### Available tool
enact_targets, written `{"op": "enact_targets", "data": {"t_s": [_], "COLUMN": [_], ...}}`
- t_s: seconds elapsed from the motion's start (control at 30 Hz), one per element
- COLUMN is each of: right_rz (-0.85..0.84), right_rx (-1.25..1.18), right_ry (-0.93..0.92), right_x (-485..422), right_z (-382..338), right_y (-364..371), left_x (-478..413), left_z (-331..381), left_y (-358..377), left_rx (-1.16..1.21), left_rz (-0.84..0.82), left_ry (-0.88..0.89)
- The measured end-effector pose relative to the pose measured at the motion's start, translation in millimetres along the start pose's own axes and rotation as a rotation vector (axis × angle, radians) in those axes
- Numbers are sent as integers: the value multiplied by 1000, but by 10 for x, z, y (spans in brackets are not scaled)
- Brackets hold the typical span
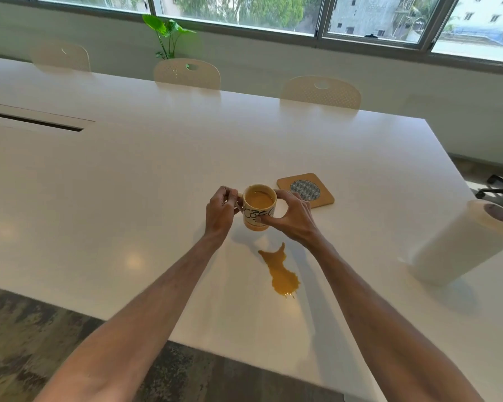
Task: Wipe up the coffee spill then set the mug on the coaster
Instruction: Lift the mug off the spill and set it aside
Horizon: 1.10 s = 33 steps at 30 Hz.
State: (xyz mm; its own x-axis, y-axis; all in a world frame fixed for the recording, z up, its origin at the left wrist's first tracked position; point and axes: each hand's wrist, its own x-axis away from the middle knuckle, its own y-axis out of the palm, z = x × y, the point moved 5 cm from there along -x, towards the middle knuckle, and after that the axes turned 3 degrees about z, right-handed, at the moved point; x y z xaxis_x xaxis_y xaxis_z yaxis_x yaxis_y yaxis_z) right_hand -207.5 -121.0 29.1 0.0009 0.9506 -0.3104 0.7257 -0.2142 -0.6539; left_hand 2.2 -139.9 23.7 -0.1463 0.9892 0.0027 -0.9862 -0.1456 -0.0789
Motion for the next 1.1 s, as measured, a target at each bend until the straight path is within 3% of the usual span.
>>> {"op": "enact_targets", "data": {"t_s": [1.1], "right_rz": [-61], "right_rx": [45], "right_ry": [33], "right_x": [-281], "right_z": [-12], "right_y": [162], "left_x": [-345], "left_z": [-156], "left_y": [-34], "left_rx": [33], "left_rz": [33], "left_ry": [-40]}}
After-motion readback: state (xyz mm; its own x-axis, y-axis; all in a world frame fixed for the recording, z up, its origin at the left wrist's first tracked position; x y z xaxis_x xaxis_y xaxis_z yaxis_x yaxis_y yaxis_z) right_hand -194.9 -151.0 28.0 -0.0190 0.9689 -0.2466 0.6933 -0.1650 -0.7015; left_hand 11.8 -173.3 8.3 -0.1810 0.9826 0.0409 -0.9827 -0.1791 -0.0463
